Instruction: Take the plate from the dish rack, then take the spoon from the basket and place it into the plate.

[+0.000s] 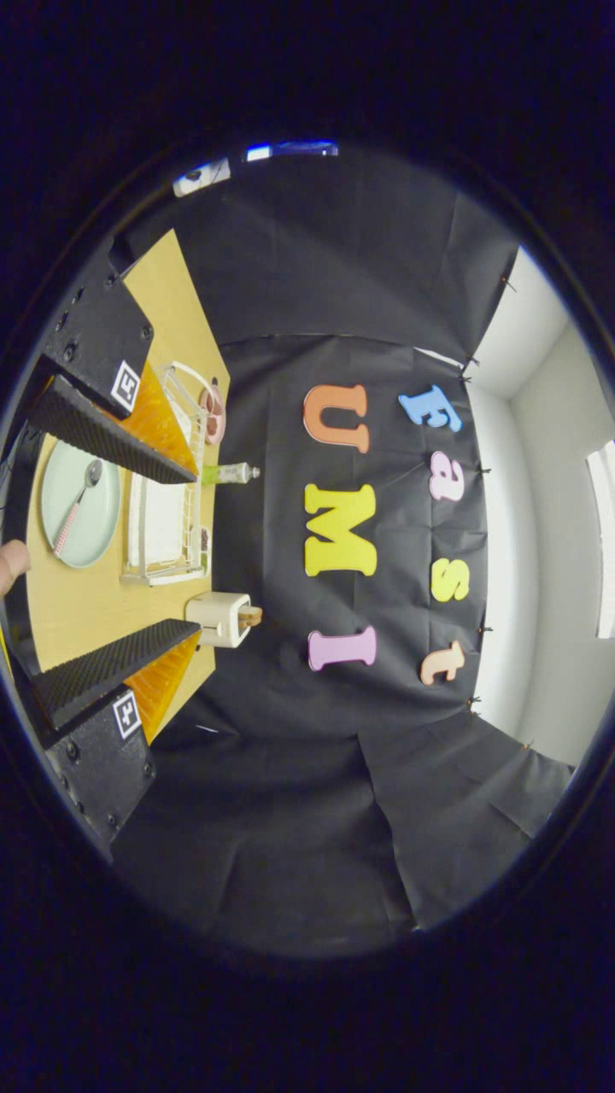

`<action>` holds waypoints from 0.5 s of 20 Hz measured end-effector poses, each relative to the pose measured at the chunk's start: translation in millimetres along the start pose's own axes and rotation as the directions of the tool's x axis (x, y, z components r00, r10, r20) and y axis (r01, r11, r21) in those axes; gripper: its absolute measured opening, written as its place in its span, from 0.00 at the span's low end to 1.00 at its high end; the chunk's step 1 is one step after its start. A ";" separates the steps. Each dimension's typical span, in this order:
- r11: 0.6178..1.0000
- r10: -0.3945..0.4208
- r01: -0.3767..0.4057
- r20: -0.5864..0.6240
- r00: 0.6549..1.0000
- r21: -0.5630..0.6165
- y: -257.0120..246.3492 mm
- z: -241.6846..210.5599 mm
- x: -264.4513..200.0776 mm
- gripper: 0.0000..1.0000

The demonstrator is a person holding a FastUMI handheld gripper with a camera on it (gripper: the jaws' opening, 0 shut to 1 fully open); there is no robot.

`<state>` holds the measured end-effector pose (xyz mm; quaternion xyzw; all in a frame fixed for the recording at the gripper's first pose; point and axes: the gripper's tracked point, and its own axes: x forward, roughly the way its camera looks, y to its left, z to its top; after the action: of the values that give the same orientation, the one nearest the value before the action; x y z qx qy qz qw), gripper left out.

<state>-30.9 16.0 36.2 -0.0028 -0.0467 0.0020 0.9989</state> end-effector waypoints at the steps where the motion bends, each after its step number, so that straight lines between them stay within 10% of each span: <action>1: 1.000 0.007 -0.007 0.023 1.000 0.001 -1.3 5.8 -4.6 1.00; 10: 0.999 -0.029 0.029 0.016 0.999 0.026 -32.0 -3.2 -15.8 1.00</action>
<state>-46.2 -16.1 31.8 0.0107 -0.0550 -0.0118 0.9984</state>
